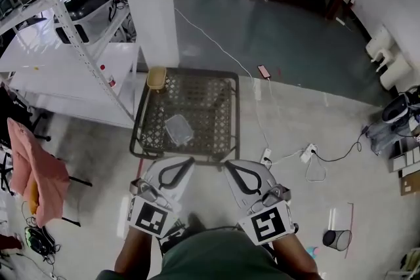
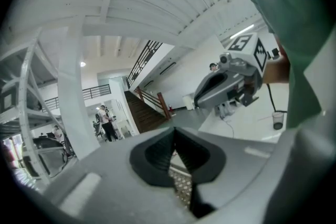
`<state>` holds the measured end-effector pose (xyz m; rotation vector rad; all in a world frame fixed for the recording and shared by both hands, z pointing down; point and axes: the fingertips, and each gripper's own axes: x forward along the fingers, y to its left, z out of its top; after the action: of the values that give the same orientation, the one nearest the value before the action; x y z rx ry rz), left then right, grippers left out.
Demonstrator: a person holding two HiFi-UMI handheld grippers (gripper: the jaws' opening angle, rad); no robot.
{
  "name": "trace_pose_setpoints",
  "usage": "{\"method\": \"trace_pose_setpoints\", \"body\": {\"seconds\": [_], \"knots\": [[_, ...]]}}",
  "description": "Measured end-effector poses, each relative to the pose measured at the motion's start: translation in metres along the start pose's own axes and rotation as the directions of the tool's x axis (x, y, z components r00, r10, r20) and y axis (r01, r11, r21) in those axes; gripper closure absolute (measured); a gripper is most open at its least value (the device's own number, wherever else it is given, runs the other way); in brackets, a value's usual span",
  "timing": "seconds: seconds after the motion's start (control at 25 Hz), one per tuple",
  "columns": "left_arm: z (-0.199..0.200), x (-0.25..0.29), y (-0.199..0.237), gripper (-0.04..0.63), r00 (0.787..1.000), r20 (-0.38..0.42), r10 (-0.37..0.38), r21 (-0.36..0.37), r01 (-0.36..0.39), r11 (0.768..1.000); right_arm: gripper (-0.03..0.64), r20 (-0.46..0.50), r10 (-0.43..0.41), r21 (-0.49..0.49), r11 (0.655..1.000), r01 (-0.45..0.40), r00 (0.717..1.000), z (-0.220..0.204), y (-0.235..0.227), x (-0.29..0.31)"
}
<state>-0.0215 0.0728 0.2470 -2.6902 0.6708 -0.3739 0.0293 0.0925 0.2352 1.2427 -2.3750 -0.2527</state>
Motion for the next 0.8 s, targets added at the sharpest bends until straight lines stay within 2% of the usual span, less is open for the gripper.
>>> {"method": "trace_pose_setpoints", "body": {"seconds": [0.6,0.8], "knots": [[-0.027,-0.055,0.042,0.592,0.999,0.044,0.027,-0.032,-0.026,0.999,0.611,-0.025,0.002,-0.056,0.998,-0.003,1.000,0.039,0.042,0.046],[-0.036,-0.060,0.050,0.592,0.998,0.028,0.061,-0.051,-0.060,0.997,0.611,-0.043,0.039,-0.061,0.997,-0.042,0.998,0.036,0.045,0.055]]}}
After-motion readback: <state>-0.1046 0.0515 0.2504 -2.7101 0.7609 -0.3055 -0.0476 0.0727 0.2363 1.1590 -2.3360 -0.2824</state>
